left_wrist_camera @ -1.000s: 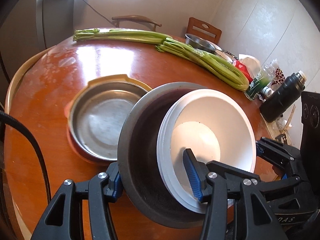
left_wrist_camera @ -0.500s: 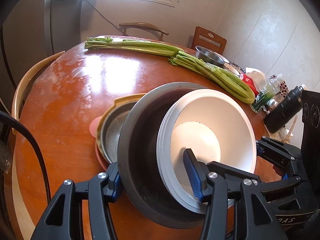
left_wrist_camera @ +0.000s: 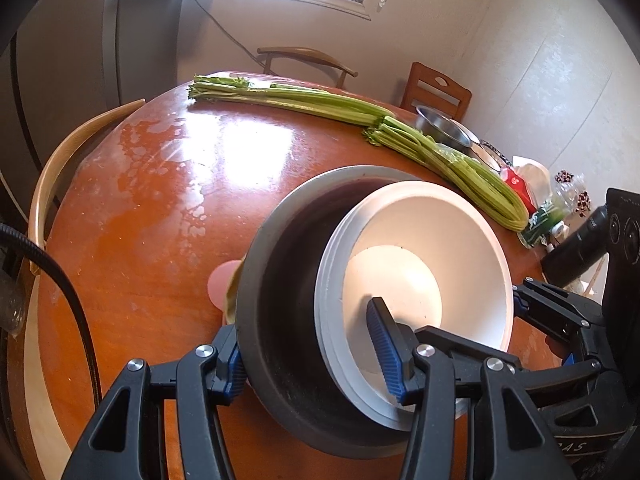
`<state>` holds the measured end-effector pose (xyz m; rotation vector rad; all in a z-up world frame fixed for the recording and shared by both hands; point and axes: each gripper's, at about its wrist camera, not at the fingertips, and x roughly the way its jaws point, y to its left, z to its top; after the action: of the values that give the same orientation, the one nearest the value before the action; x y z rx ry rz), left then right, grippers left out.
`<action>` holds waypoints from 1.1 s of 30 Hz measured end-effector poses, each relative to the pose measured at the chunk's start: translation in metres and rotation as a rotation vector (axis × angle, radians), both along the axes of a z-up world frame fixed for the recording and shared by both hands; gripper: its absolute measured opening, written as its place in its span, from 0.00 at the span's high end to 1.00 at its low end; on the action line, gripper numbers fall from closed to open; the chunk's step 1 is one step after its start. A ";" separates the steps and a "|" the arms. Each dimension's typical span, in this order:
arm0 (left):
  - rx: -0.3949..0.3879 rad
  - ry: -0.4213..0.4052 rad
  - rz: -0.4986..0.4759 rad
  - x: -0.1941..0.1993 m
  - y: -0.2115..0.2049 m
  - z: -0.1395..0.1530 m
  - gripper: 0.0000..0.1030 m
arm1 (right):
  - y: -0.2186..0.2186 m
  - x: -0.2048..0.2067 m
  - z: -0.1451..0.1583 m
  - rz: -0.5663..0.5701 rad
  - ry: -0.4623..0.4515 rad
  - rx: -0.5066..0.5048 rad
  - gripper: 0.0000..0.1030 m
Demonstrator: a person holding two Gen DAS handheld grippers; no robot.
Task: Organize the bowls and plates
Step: 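Lower the nested bowls onto the steel tray atop the plates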
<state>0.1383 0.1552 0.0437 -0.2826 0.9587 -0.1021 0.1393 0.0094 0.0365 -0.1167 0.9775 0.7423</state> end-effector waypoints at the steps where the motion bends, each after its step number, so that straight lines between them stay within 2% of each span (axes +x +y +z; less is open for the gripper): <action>1: -0.001 0.002 0.002 0.001 0.001 -0.001 0.49 | 0.001 0.001 -0.001 0.002 0.001 0.000 0.42; 17: -0.007 0.064 0.034 0.021 0.012 -0.027 0.49 | 0.008 0.021 -0.026 0.014 0.079 -0.015 0.42; 33: 0.062 0.079 0.045 0.030 0.010 -0.040 0.49 | 0.011 0.027 -0.037 0.014 0.080 -0.050 0.42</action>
<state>0.1678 0.1650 0.0034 -0.2523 1.0310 -0.0195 0.1664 0.0203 -0.0007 -0.1386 1.0731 0.7402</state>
